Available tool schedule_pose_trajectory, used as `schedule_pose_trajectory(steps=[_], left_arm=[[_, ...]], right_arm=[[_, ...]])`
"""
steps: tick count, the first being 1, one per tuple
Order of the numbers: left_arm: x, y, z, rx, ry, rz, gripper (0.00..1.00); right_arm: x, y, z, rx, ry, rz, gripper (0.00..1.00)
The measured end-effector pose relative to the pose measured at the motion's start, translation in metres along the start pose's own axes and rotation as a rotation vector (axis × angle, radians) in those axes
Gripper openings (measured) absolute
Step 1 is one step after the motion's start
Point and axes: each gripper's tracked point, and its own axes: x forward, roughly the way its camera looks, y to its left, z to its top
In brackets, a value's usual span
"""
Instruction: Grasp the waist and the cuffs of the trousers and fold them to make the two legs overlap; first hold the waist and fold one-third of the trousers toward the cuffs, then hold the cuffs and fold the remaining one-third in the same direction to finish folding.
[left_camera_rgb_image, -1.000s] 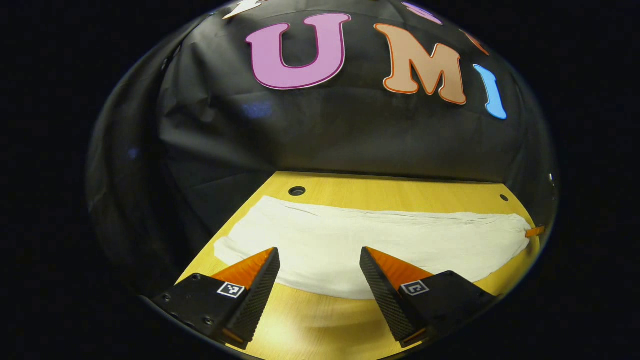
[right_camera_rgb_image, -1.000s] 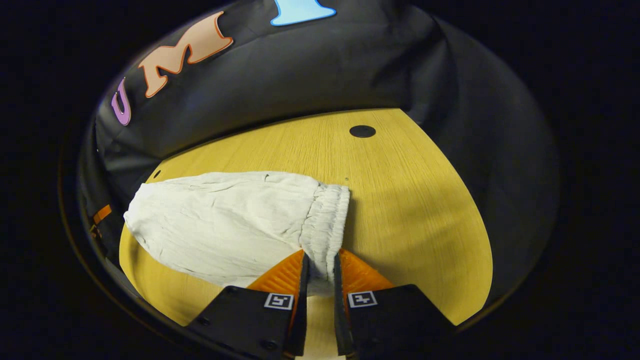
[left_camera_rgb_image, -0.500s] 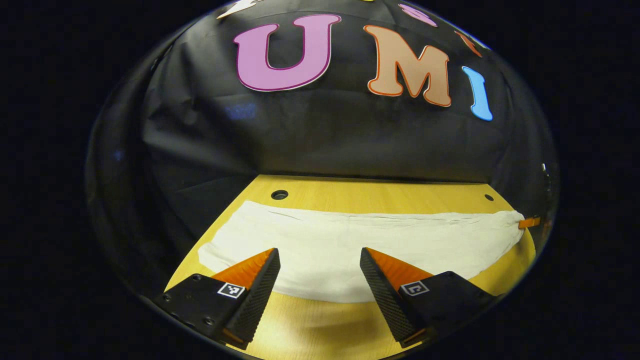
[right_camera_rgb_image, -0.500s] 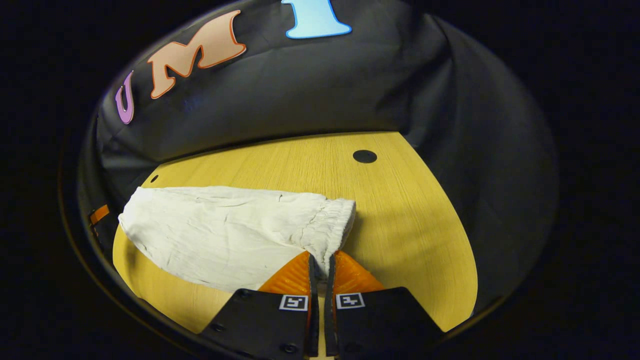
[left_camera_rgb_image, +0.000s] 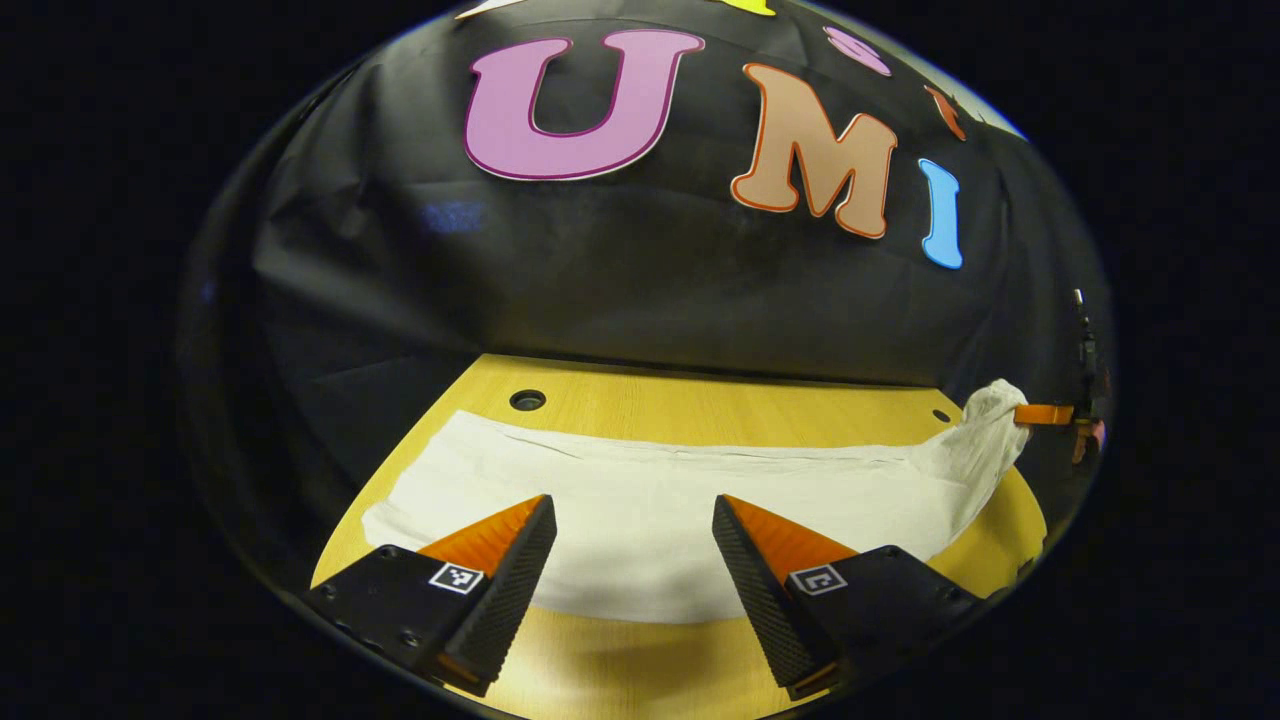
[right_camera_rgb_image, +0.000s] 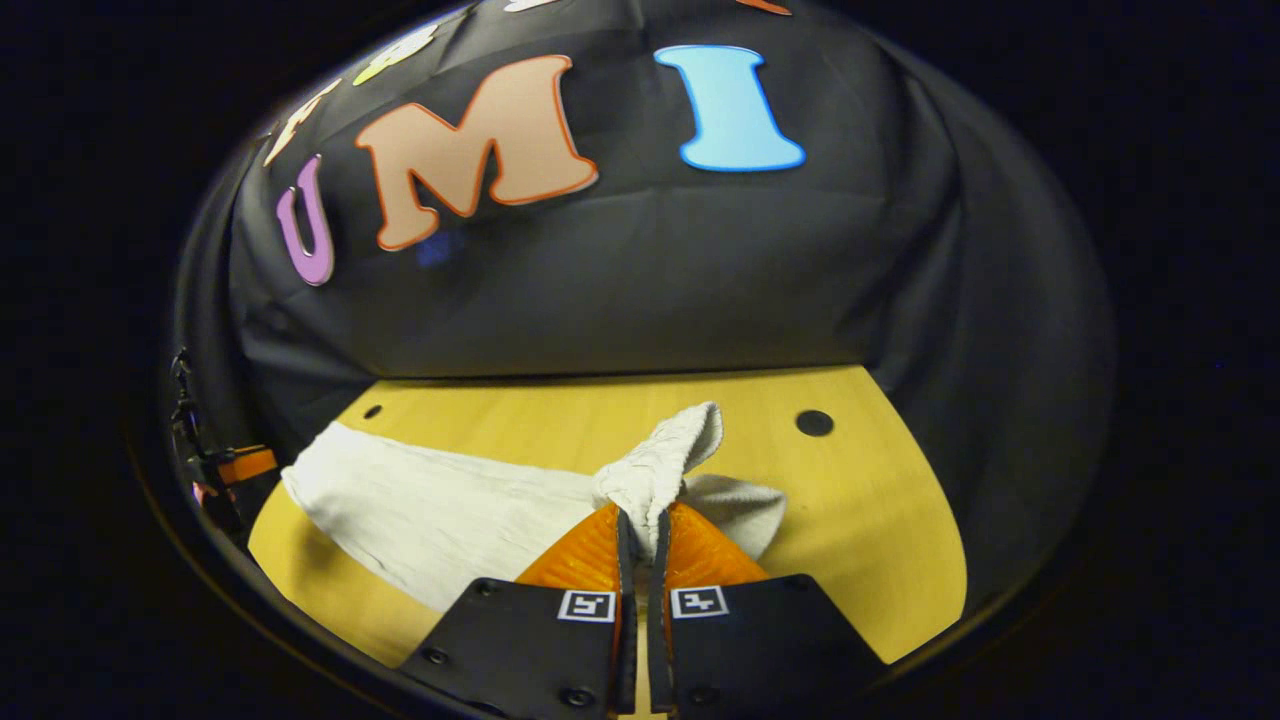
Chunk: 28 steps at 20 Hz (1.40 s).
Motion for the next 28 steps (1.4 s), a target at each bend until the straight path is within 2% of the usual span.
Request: schedule_pose_trajectory(steps=[3,5,11,15,18,20,22,23,24,26,27,28], left_arm=[[0.001,0.017,0.003,-0.012,-0.007,-0.007,0.95],[0.0,0.027,0.001,-0.018,-0.004,-0.008,0.95],[-0.002,0.058,-0.008,-0.027,0.006,0.012,0.95],[-0.001,0.078,-0.014,-0.031,0.005,0.024,0.95],[-0.003,0.089,-0.019,-0.026,0.008,0.035,0.95],[-0.005,0.097,-0.022,-0.034,0.005,0.04,0.95],[-0.007,0.106,-0.027,-0.053,0.005,0.054,0.95],[-0.008,0.111,-0.029,-0.064,0.005,0.062,0.95],[-0.01,0.116,-0.032,-0.075,0.008,0.071,0.93],[-0.012,0.128,-0.039,-0.095,0.015,0.093,0.95],[-0.013,0.134,-0.042,-0.112,0.018,0.102,0.95],[-0.013,0.141,-0.044,-0.134,0.018,0.108,0.95]], right_arm=[[0.011,0.083,0.012,-0.031,-0.025,0.138,0.06],[0.022,0.132,0.008,-0.067,-0.023,0.205,0.06],[0.042,0.246,-0.021,-0.164,0.032,0.4,0.06],[0.056,0.257,-0.053,-0.288,0.14,0.428,0.06],[0.063,0.255,-0.062,-0.313,0.217,0.447,0.06],[0.062,0.259,-0.068,-0.276,0.271,0.501,0.14],[0.058,0.255,-0.07,-0.23,0.3,0.52,0.47],[0.056,0.254,-0.069,-0.23,0.295,0.53,0.57],[0.055,0.254,-0.064,-0.241,0.278,0.525,0.71],[0.048,0.255,-0.058,-0.266,0.247,0.505,1.0],[0.044,0.254,-0.055,-0.275,0.237,0.498,0.94],[0.041,0.254,-0.057,-0.282,0.23,0.49,0.94]])
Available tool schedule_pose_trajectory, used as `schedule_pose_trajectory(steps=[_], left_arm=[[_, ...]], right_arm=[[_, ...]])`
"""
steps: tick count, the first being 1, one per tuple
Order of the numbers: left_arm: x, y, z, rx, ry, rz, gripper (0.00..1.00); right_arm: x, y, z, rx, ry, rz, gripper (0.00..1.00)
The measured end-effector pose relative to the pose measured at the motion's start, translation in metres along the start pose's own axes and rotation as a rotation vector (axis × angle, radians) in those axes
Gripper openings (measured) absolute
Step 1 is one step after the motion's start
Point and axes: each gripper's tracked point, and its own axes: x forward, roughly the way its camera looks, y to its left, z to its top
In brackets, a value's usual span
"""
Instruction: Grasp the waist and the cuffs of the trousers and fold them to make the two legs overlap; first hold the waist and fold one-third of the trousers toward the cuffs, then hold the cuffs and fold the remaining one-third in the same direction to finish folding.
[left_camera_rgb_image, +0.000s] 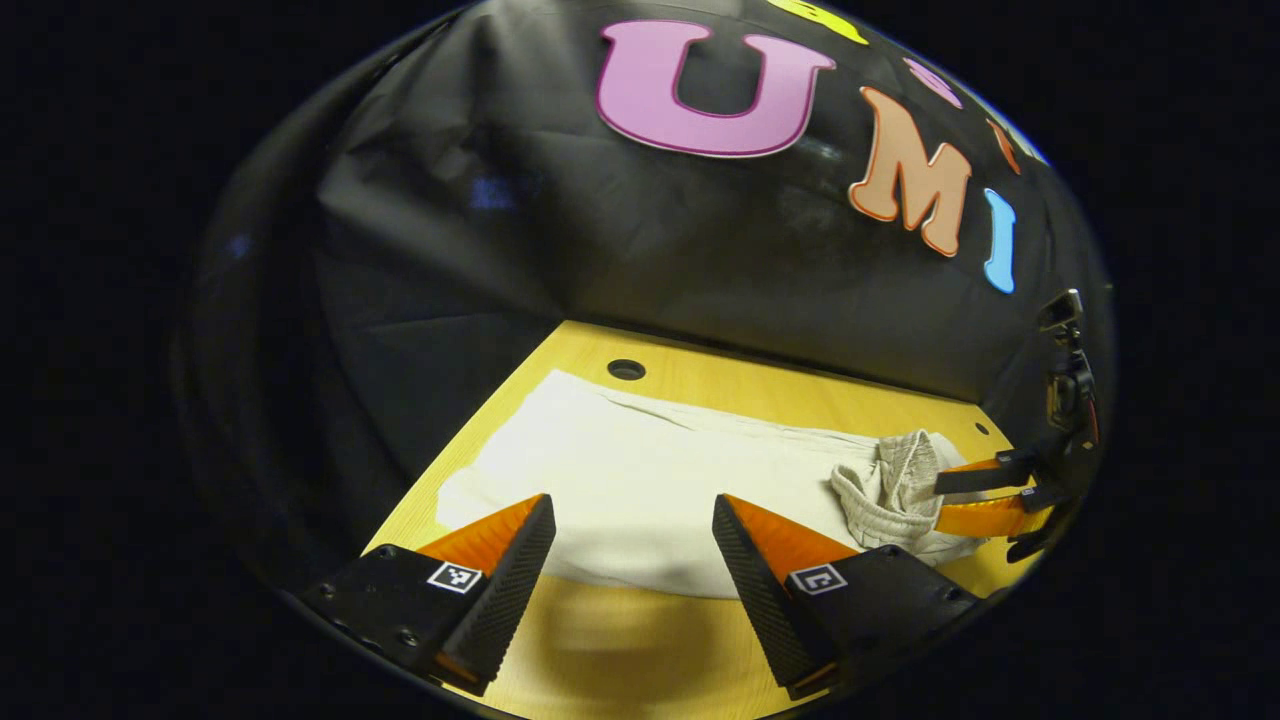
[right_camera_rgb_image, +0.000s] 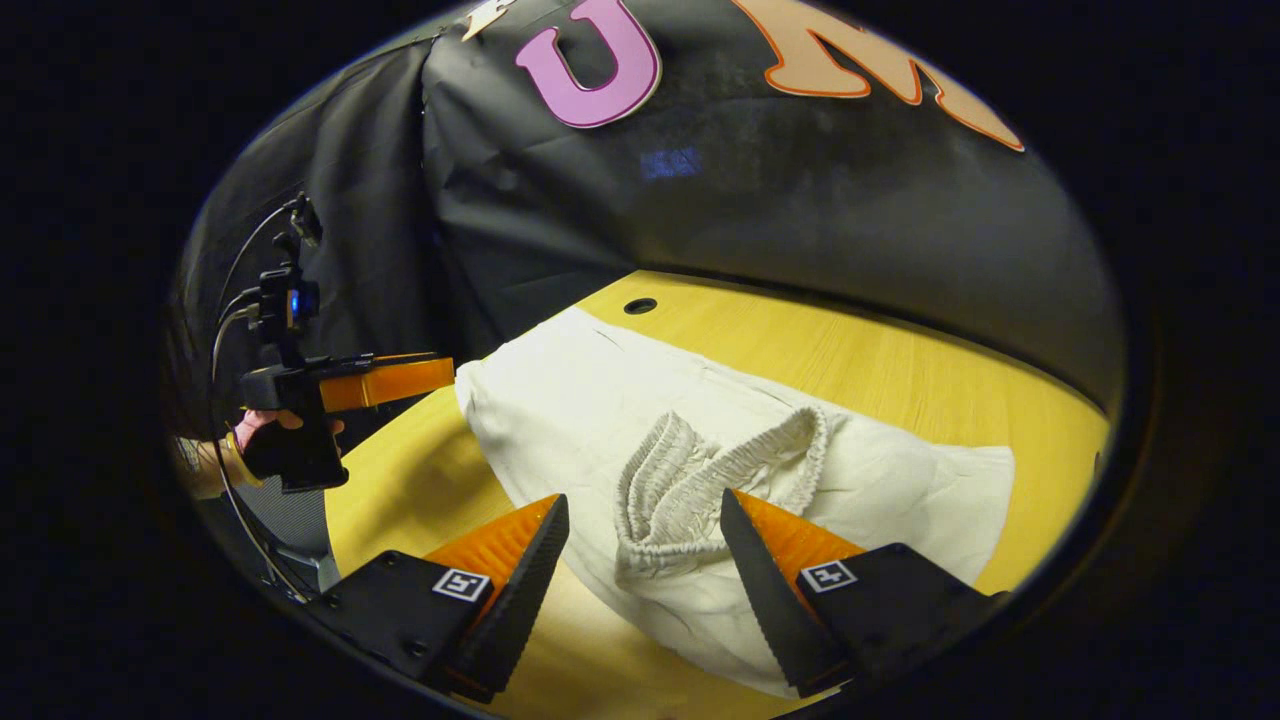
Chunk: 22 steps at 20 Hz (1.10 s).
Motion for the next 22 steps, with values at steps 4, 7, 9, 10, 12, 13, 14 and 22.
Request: schedule_pose_trajectory(steps=[4,7,9,10,12,13,14,22], left_arm=[[0.002,0.038,-0.013,-0.045,0.024,0.054,0.95],[0.011,0.072,-0.014,-0.032,0.027,0.102,0.95],[0.021,0.091,-0.017,-0.005,0.041,0.126,0.95],[0.027,0.099,-0.018,0.009,0.048,0.131,0.95],[0.039,0.106,-0.022,0.031,0.064,0.123,0.95],[0.045,0.107,-0.023,0.042,0.071,0.112,0.95],[0.052,0.108,-0.027,0.053,0.085,0.108,0.95],[0.067,0.115,-0.043,0.097,0.143,0.116,0.95]], right_arm=[[-0.03,0.003,0.002,0.033,-0.011,-0.049,0.97],[-0.054,0.0,-0.001,0.076,-0.018,-0.104,0.97],[-0.069,-0.003,-0.001,0.099,-0.024,-0.144,0.97],[-0.076,-0.006,-0.002,0.105,-0.031,-0.168,0.97],[-0.092,-0.016,-0.003,0.114,-0.042,-0.23,0.96],[-0.099,-0.022,-0.002,0.125,-0.05,-0.258,0.96],[-0.105,-0.026,0.001,0.148,-0.063,-0.287,0.94],[-0.155,-0.069,0.005,0.21,-0.119,-0.458,0.94]])
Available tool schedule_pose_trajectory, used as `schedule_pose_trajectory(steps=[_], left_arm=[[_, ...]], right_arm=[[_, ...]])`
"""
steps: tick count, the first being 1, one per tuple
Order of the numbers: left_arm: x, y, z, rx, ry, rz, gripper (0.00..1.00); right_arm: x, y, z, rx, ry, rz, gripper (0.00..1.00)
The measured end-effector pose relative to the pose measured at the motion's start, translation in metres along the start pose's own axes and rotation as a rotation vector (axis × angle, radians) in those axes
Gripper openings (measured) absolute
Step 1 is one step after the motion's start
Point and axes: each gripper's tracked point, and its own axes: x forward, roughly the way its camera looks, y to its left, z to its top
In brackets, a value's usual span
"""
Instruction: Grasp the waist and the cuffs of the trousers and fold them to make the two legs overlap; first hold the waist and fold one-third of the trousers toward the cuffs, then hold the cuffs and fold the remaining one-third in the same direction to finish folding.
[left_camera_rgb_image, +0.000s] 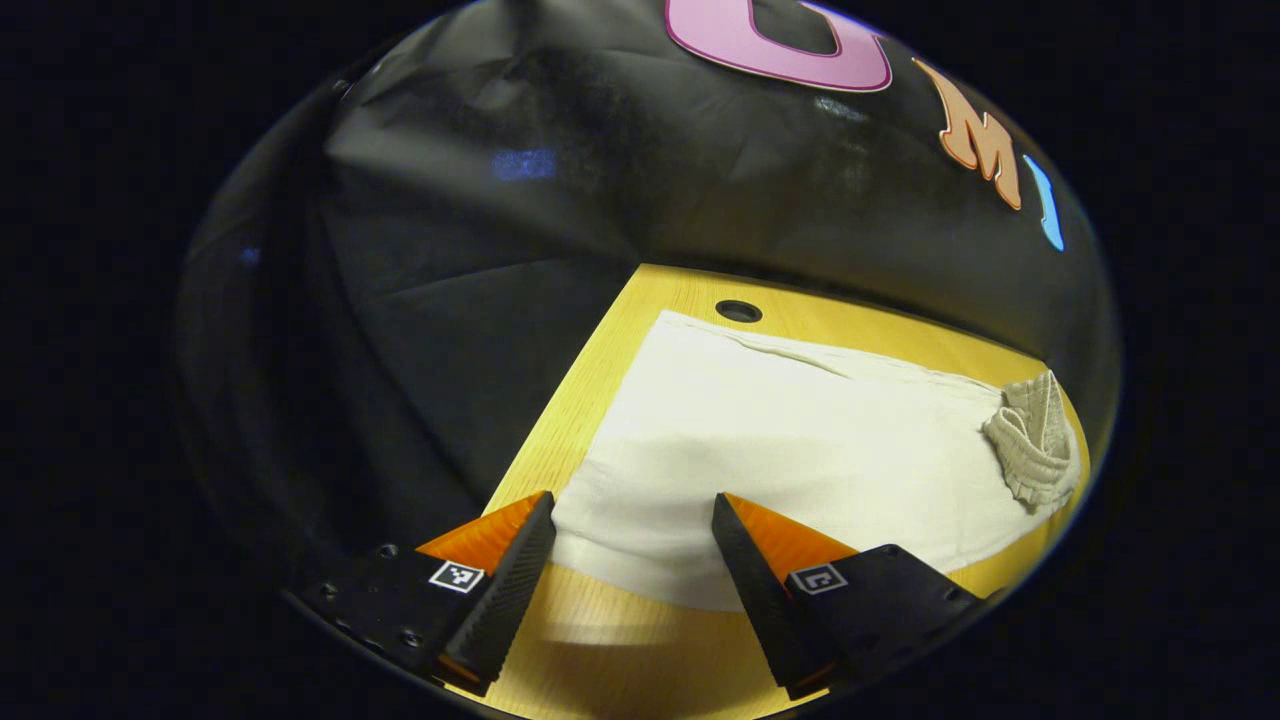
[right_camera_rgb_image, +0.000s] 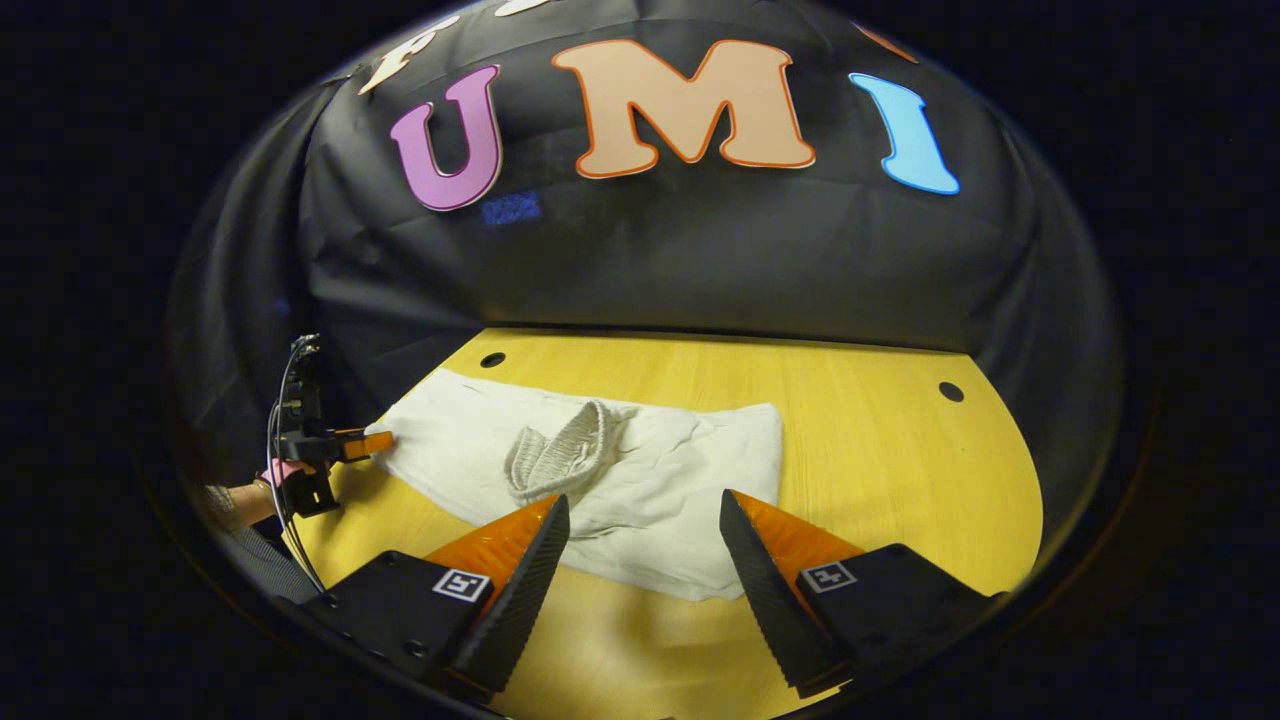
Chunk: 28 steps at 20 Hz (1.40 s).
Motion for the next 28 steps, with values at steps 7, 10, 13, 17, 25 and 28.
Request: schedule_pose_trajectory(steps=[7,10,13,17,25,28], left_arm=[[-0.002,0.004,0.006,0.01,-0.003,0.007,0.8],[-0.002,-0.007,0.009,-0.002,-0.01,0.009,0.41],[-0.002,-0.014,0.007,-0.002,0.007,0.014,0.22],[-0.006,-0.015,0.014,0.029,0.012,0.066,0.02],[-0.052,-0.092,0.082,0.093,-0.132,-0.063,0.01],[-0.066,-0.136,0.099,0.117,-0.164,-0.127,0.01]], right_arm=[[-0.009,-0.013,0.004,-0.008,-0.016,-0.023,0.94],[-0.01,-0.028,0.0,-0.015,-0.011,-0.037,0.97],[-0.017,-0.037,0.001,-0.005,-0.011,-0.045,0.97],[-0.026,-0.047,0.007,0.0,-0.025,-0.056,0.97],[-0.03,-0.068,0.016,0.018,-0.051,-0.05,0.97],[-0.033,-0.076,0.018,0.01,-0.059,-0.049,0.97]])
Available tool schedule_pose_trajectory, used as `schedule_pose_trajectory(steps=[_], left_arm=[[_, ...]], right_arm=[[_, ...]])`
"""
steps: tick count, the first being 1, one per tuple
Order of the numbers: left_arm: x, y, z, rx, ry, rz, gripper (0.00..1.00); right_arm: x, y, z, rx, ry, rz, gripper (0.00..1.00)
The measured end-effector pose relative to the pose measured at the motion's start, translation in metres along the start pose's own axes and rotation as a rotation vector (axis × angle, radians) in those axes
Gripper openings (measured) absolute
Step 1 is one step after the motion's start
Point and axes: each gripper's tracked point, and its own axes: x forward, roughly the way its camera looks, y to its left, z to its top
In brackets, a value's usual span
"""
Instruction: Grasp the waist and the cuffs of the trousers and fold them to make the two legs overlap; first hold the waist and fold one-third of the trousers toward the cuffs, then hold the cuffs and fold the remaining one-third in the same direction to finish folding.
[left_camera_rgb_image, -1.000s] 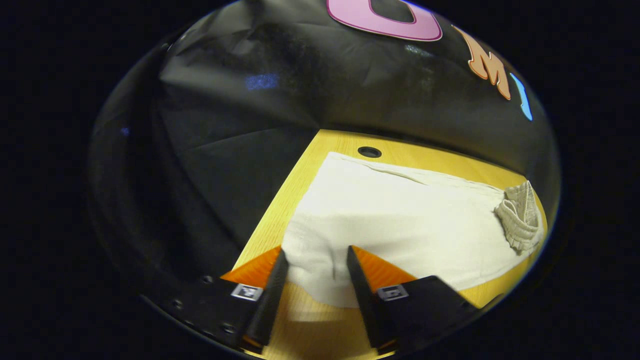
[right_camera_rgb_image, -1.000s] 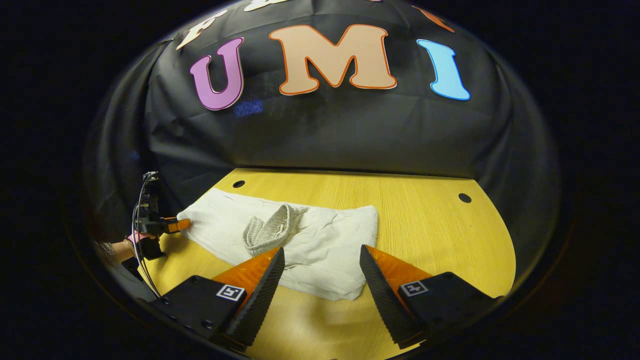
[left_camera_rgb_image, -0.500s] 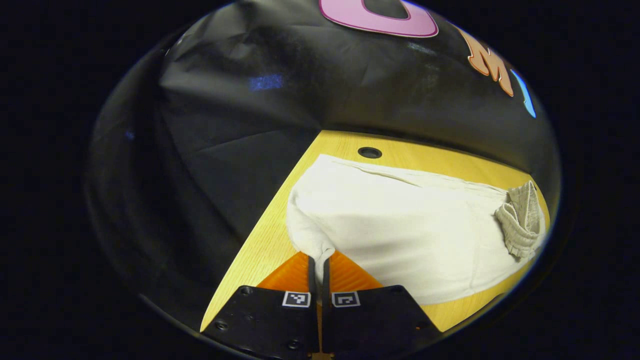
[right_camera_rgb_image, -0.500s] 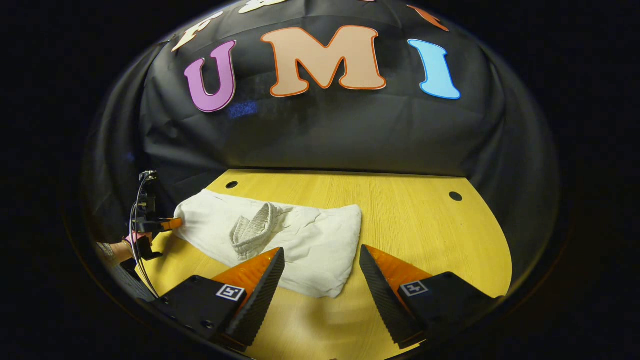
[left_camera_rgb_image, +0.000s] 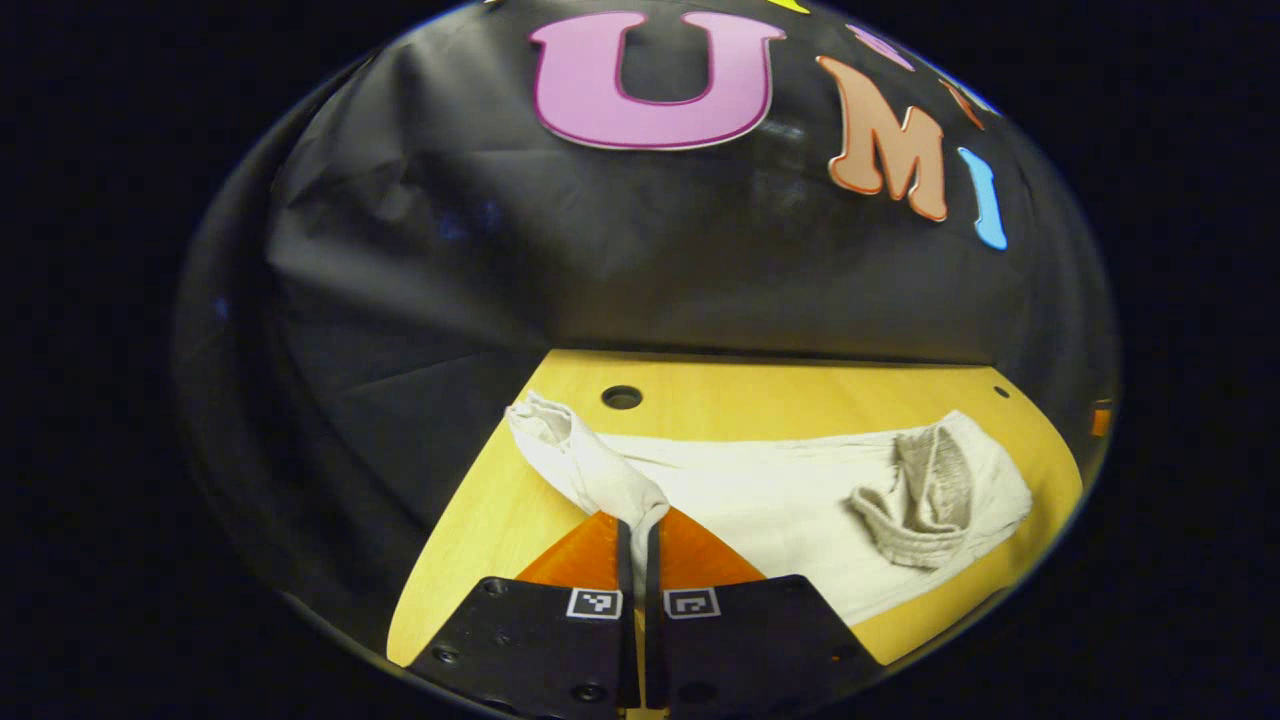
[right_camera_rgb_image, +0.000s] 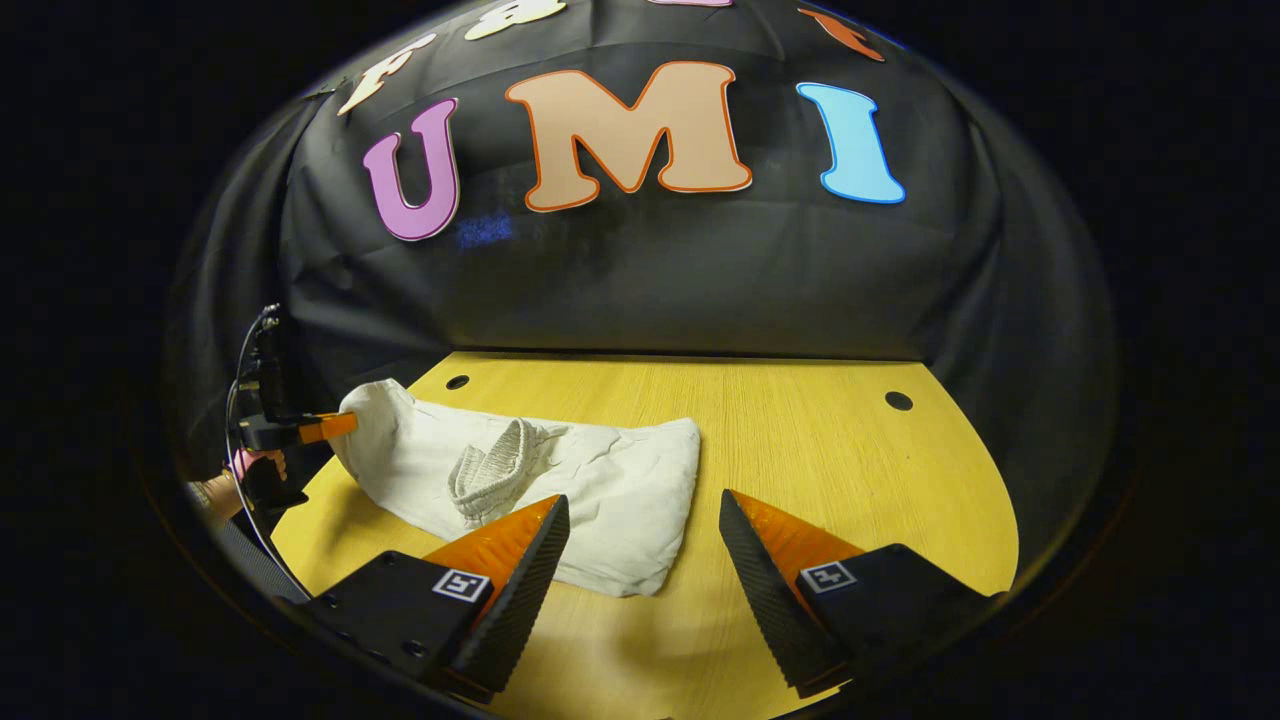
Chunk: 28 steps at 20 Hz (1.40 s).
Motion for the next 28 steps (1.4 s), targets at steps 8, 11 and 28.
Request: schedule_pose_trajectory(steps=[8,11,28], left_arm=[[-0.011,-0.134,0.075,0.117,-0.09,-0.188,0.01],[-0.014,-0.18,0.093,0.146,-0.11,-0.256,0.01],[-0.001,-0.409,-0.047,0.303,0.086,-0.54,0.18]], right_arm=[[-0.014,-0.035,0.004,0.018,-0.018,-0.001,0.94],[-0.02,-0.053,0.003,0.026,-0.018,-0.01,0.94],[-0.03,-0.122,-0.014,0.079,0.008,-0.065,0.94]])
